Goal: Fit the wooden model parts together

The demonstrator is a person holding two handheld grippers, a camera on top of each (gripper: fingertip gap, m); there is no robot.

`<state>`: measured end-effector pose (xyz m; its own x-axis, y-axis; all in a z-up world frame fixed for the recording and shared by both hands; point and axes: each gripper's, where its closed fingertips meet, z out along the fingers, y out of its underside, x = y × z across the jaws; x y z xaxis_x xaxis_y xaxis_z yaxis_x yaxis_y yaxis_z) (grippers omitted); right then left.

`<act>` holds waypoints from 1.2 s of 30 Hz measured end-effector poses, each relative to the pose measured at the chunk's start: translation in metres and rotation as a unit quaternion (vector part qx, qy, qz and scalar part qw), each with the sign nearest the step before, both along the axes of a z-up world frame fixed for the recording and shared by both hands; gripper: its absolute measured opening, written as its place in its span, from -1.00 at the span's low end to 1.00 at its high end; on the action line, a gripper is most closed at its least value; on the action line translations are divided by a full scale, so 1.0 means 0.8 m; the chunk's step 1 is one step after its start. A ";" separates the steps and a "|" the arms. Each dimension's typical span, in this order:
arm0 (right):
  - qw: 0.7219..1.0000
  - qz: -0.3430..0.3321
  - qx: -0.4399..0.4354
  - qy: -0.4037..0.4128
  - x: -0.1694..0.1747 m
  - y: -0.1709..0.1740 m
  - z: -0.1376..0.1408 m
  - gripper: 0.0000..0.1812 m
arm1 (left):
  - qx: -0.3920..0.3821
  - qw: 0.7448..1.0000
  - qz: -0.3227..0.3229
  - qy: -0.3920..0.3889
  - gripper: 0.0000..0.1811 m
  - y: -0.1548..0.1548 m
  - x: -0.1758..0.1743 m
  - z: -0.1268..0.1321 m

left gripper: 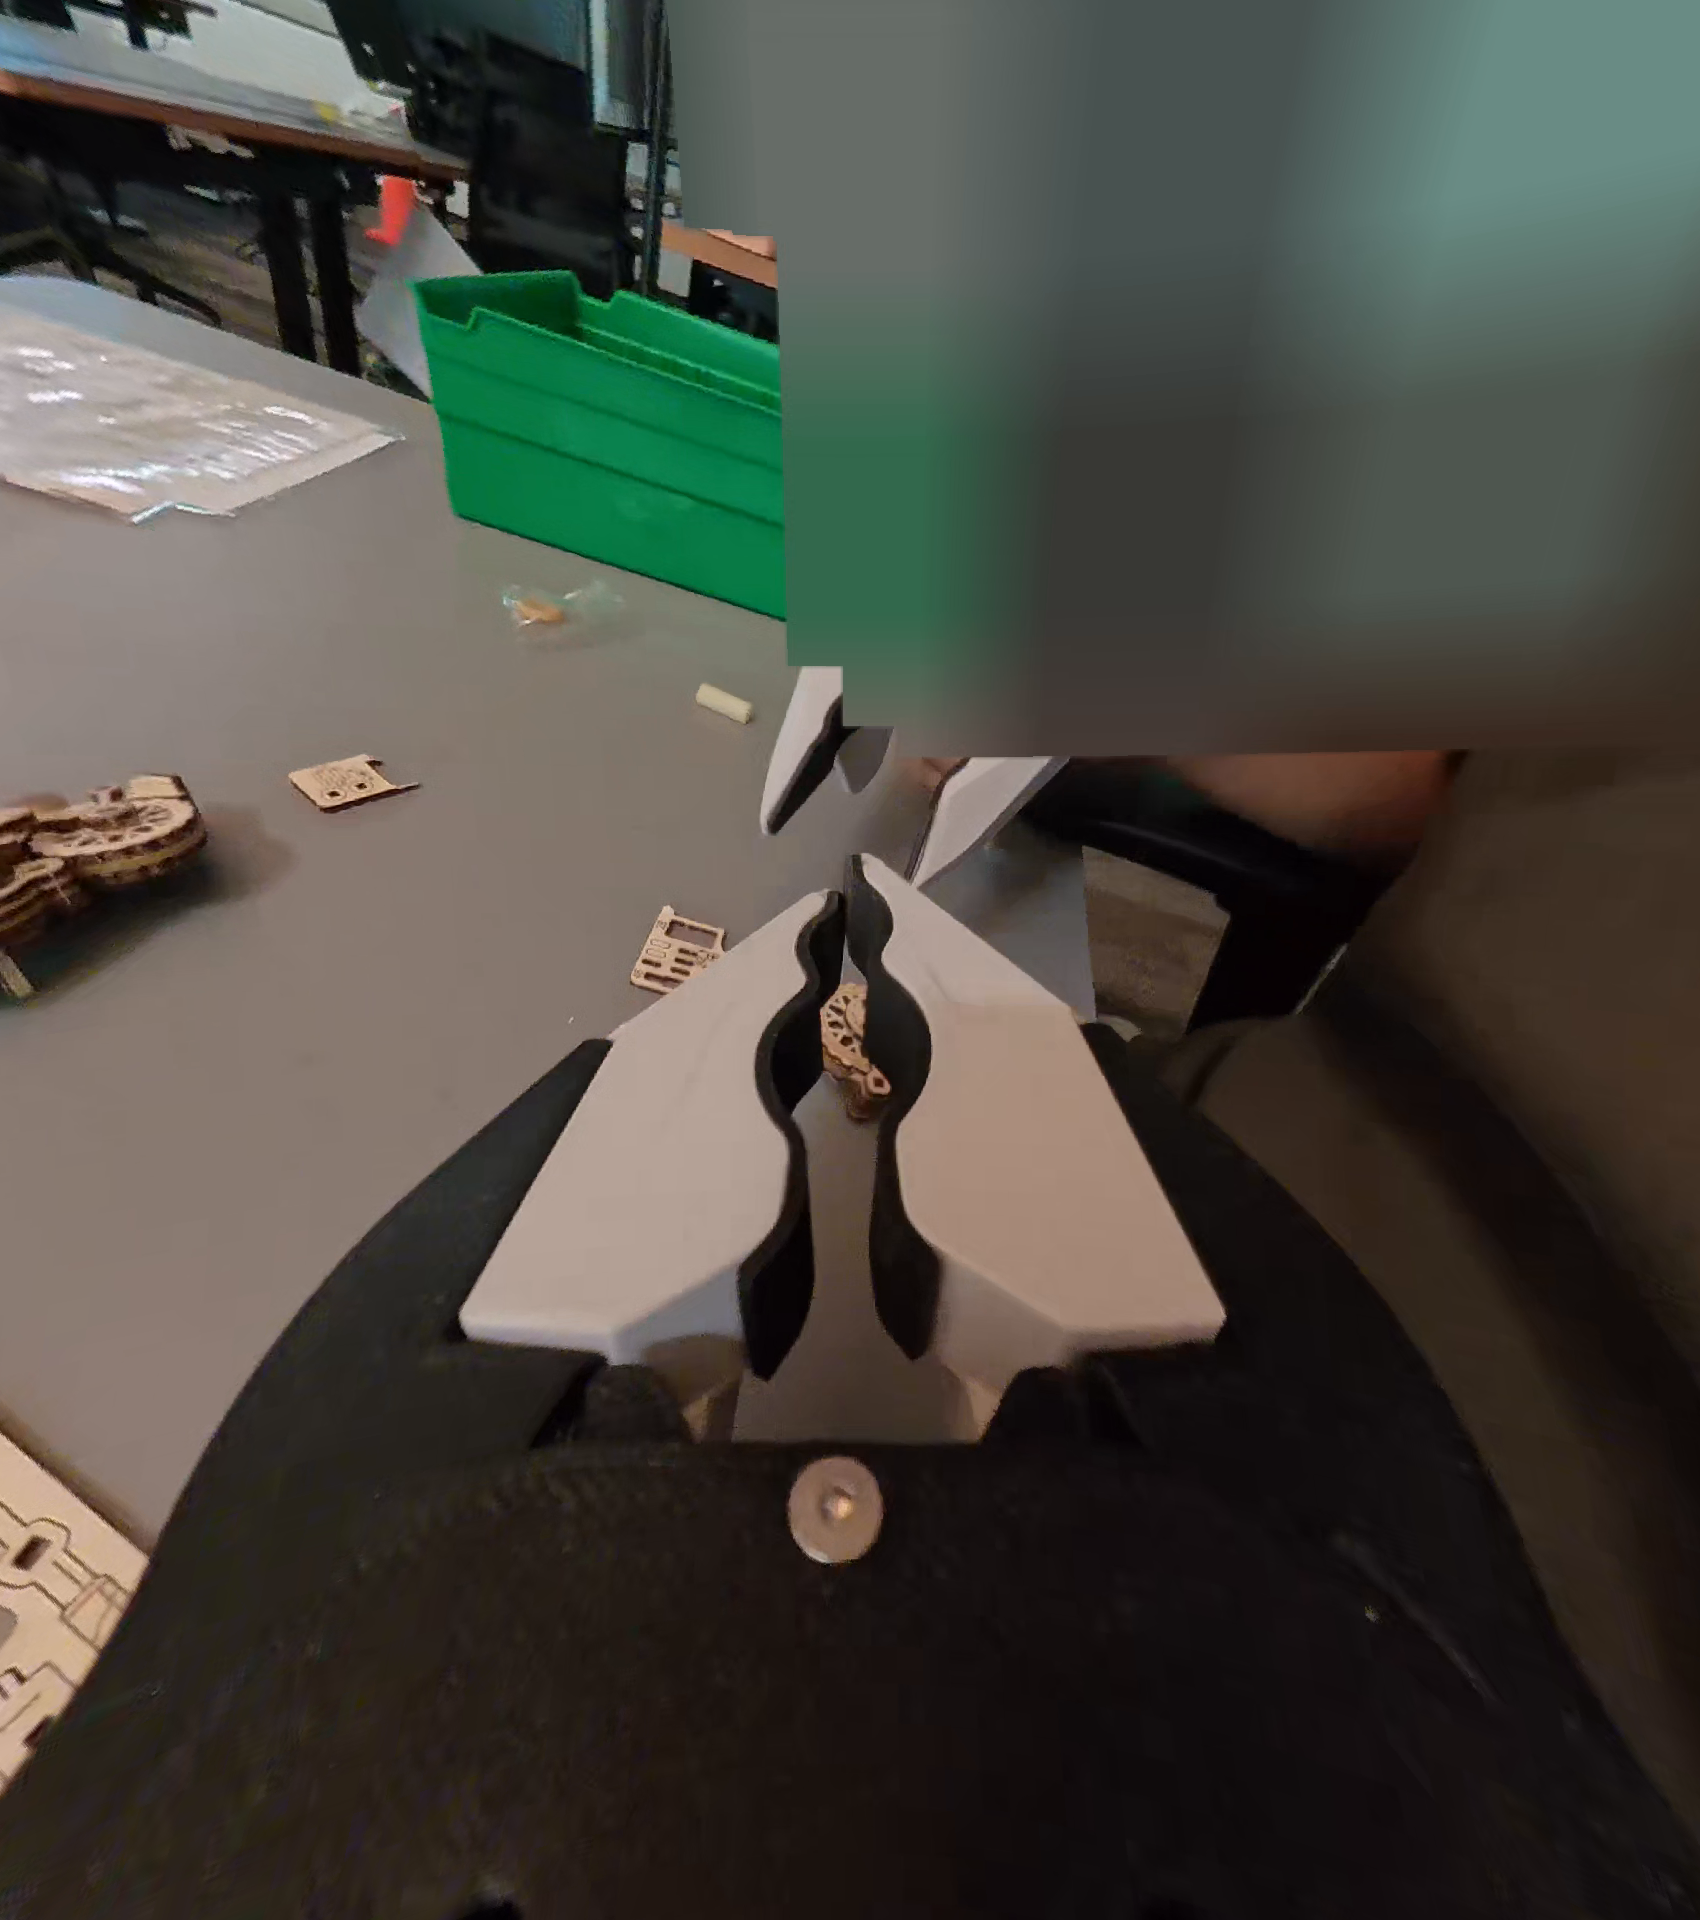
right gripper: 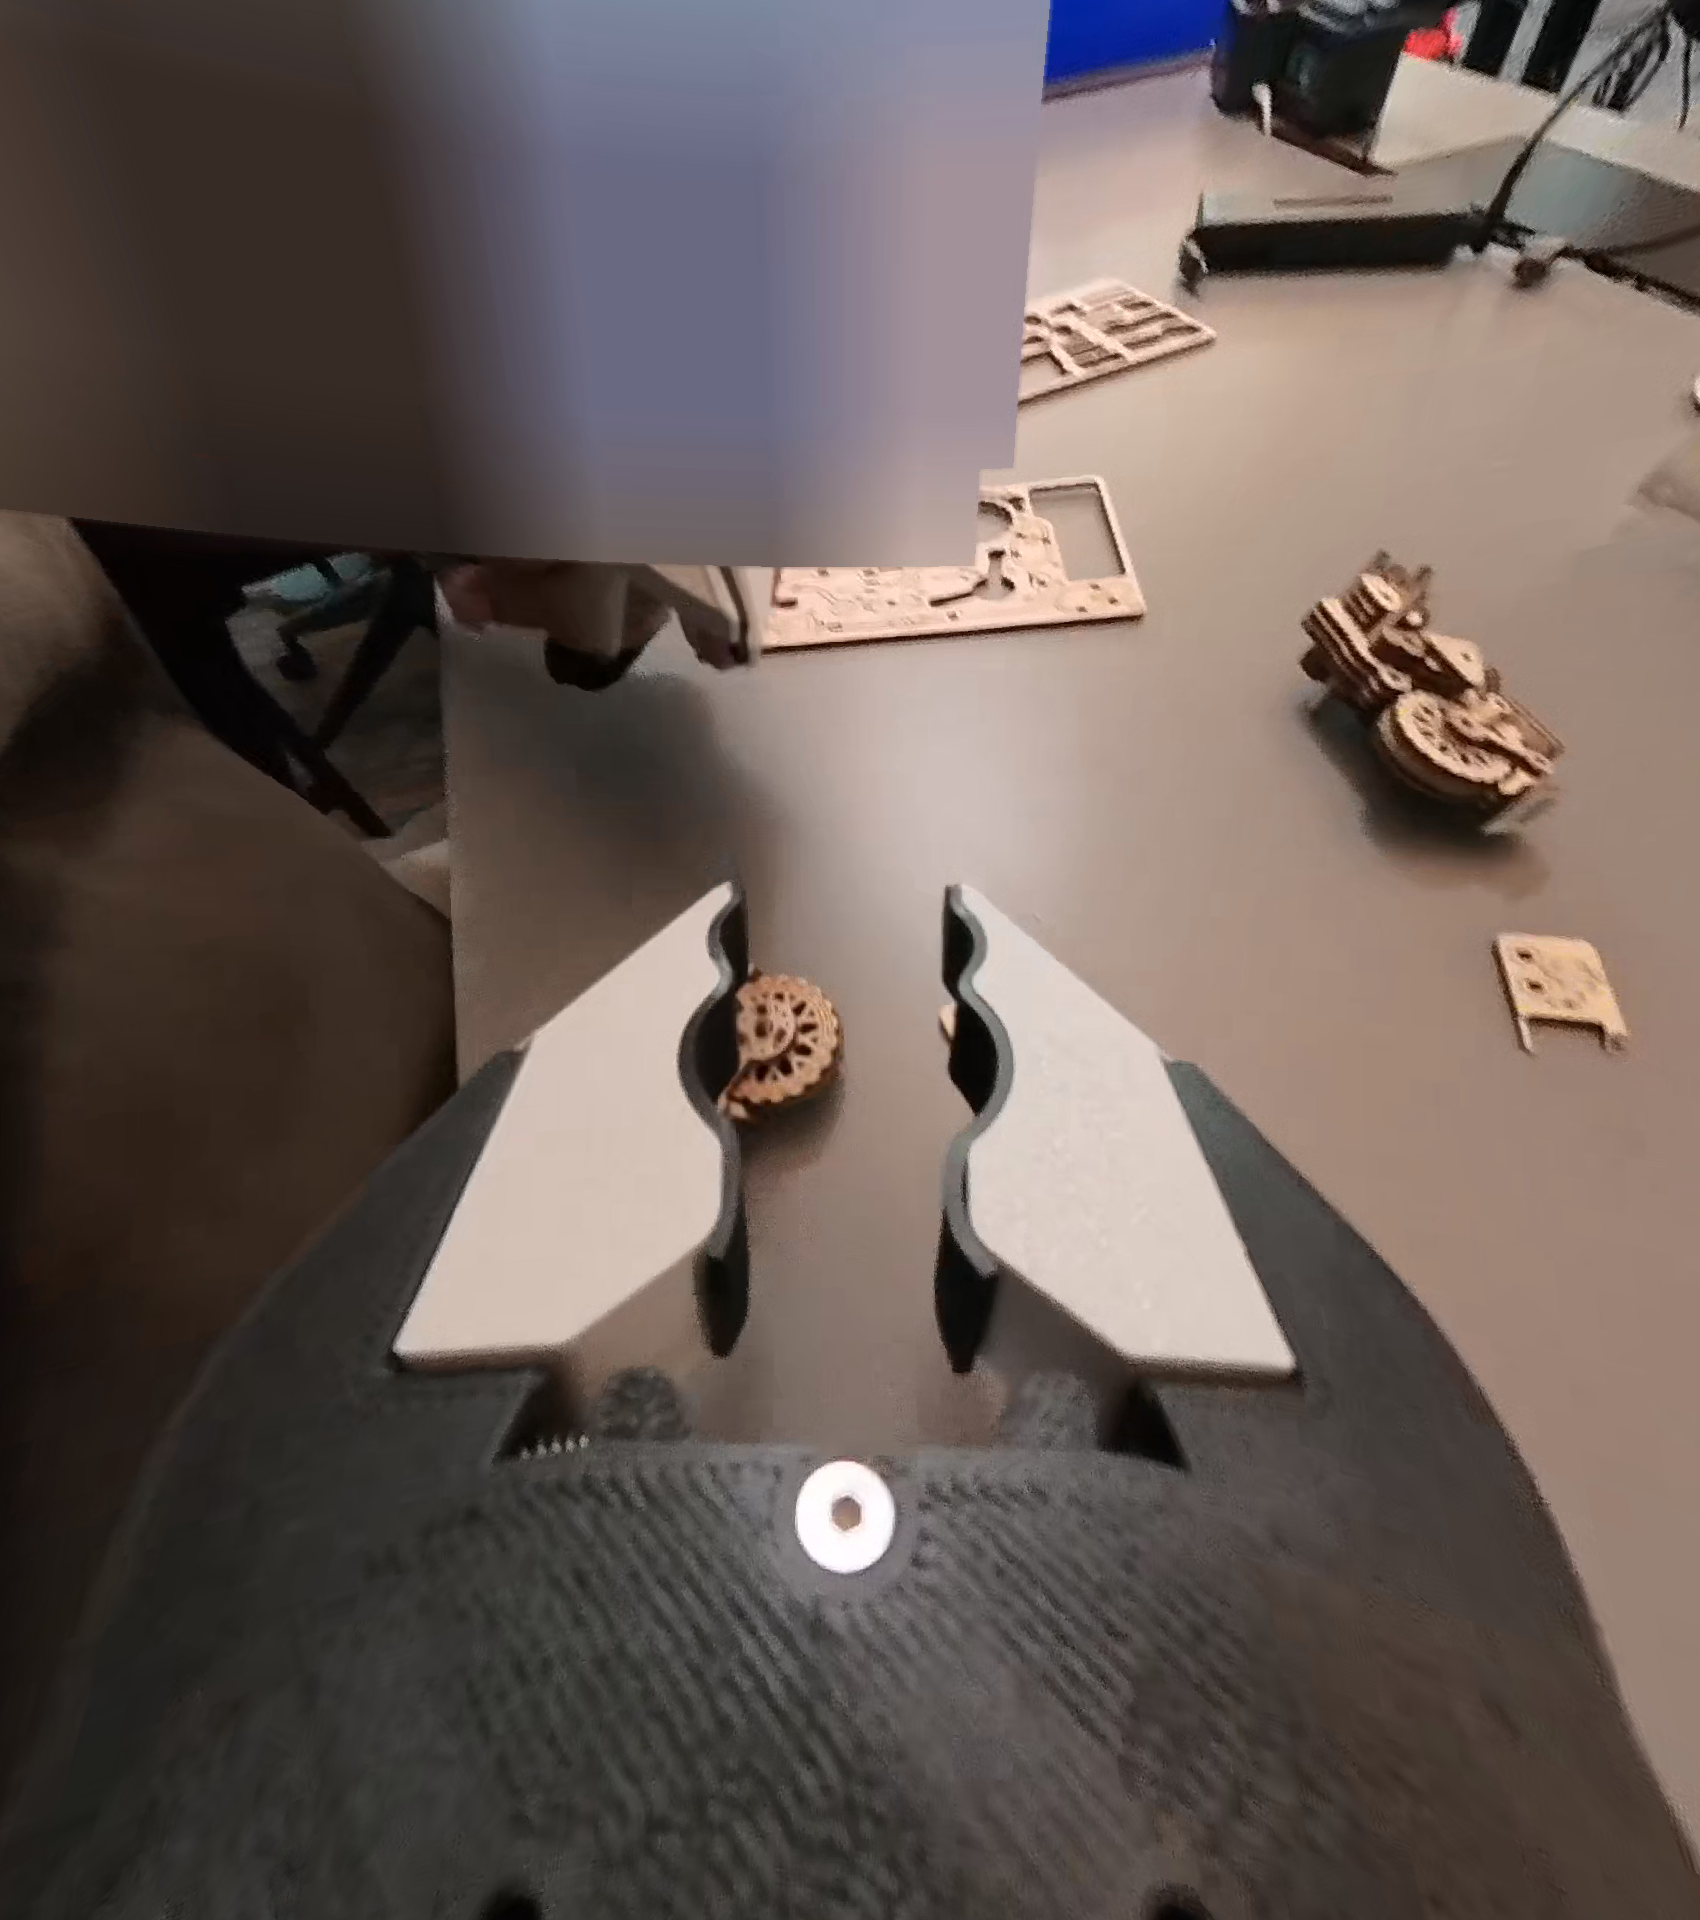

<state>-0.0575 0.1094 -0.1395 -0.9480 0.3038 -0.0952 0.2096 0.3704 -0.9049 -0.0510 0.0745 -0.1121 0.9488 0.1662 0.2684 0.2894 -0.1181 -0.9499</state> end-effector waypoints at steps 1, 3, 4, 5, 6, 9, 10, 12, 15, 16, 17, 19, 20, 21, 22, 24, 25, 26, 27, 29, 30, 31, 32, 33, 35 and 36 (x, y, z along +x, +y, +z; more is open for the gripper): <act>1.000 0.000 0.016 -0.006 0.001 0.004 -0.006 -0.60 | 0.006 1.000 -0.001 -0.010 -1.00 0.000 -0.001 0.001; 0.998 0.006 0.050 -0.024 0.007 0.009 -0.021 -0.59 | 0.007 1.000 0.002 -0.019 -1.00 0.000 -0.002 -0.001; 0.997 0.011 0.062 -0.036 0.011 0.010 -0.028 -0.58 | 0.003 1.000 -0.001 -0.021 -1.00 0.001 -0.001 -0.004; 0.996 0.019 0.070 -0.046 0.015 0.009 -0.034 -0.57 | 0.000 1.000 -0.005 -0.026 -1.00 0.002 0.000 -0.007; 0.995 0.028 0.075 -0.055 0.020 0.005 -0.039 -0.55 | -0.005 0.999 -0.008 -0.031 -1.00 0.004 0.002 -0.011; 0.990 0.050 0.107 -0.072 0.033 -0.003 -0.058 -0.46 | -0.024 0.999 -0.014 -0.042 -0.96 0.008 0.005 -0.022; 0.989 0.055 0.117 -0.075 0.036 -0.005 -0.064 -0.42 | -0.026 0.998 -0.013 -0.047 -0.94 0.009 0.004 -0.023; 0.987 0.060 0.133 -0.069 0.040 -0.011 -0.072 -0.34 | -0.022 0.998 -0.010 -0.058 -0.92 0.008 0.002 -0.024; 0.985 0.066 0.158 -0.030 0.041 -0.017 -0.077 -0.38 | -0.007 0.996 -0.006 -0.085 -0.89 0.006 -0.003 -0.023; 0.984 0.065 0.165 -0.018 0.041 -0.018 -0.078 -0.45 | -0.004 0.996 -0.004 -0.092 -0.87 0.006 -0.005 -0.022; 0.984 0.064 0.168 -0.010 0.040 -0.018 -0.078 -0.56 | -0.003 0.995 -0.003 -0.096 -0.84 0.006 -0.006 -0.023; 0.986 0.053 0.158 -0.011 0.035 -0.018 -0.073 -0.57 | -0.003 0.995 0.001 -0.098 -0.73 0.006 -0.008 -0.023; 0.989 0.045 0.142 -0.014 0.031 -0.018 -0.066 -0.57 | -0.001 0.995 0.004 -0.097 -0.67 0.006 -0.009 -0.022; 0.992 0.037 0.119 -0.017 0.027 -0.019 -0.057 -0.57 | 0.002 0.996 0.007 -0.094 -0.62 0.006 -0.010 -0.021; 0.995 0.027 0.090 -0.016 0.022 -0.019 -0.044 -0.57 | 0.005 0.996 0.011 -0.091 -0.59 0.005 -0.011 -0.020; 1.000 -0.009 0.026 0.007 0.005 -0.016 -0.013 -0.57 | 0.015 0.995 0.015 -0.096 -0.58 0.005 -0.013 -0.017; 0.999 -0.031 0.001 0.034 -0.005 -0.011 0.003 -0.57 | 0.026 0.993 0.010 -0.112 -0.59 0.005 -0.011 -0.015; 0.996 -0.047 -0.017 0.067 -0.011 -0.007 0.018 -0.57 | 0.036 0.990 0.003 -0.137 -0.58 0.006 -0.010 -0.014; 0.993 -0.057 -0.026 0.101 -0.013 -0.004 0.029 -0.58 | 0.048 0.985 -0.004 -0.164 -0.58 0.008 -0.008 -0.011; 0.985 -0.056 -0.030 0.157 -0.008 -0.007 0.045 -0.58 | 0.079 0.976 -0.016 -0.204 -0.58 0.013 -0.003 -0.002; 0.982 -0.052 -0.027 0.180 -0.004 -0.011 0.050 -0.57 | 0.092 0.972 -0.017 -0.216 -0.58 0.015 -0.001 0.002; 0.978 -0.051 -0.020 0.202 0.000 -0.016 0.052 -0.57 | 0.104 0.969 -0.020 -0.223 -0.59 0.016 0.002 0.007; 0.973 -0.054 -0.008 0.223 0.002 -0.019 0.053 -0.58 | 0.112 0.967 -0.025 -0.228 -0.60 0.017 0.006 0.011; 0.968 -0.060 0.007 0.244 0.002 -0.021 0.053 -0.58 | 0.118 0.966 -0.029 -0.229 -0.60 0.018 0.010 0.015; 0.957 -0.060 0.042 0.279 0.002 -0.024 0.047 -0.58 | 0.123 0.967 -0.033 -0.221 -0.65 0.019 0.015 0.021; 0.953 -0.058 0.056 0.291 0.003 -0.025 0.043 -0.57 | 0.120 0.969 -0.030 -0.214 -0.66 0.019 0.015 0.021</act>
<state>-0.0554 0.0891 -0.1050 -0.7890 0.3881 0.4763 -0.2708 0.4761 -0.8366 -0.0389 0.0898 -0.0950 0.7485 -0.0018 0.6631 0.6619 0.0629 -0.7470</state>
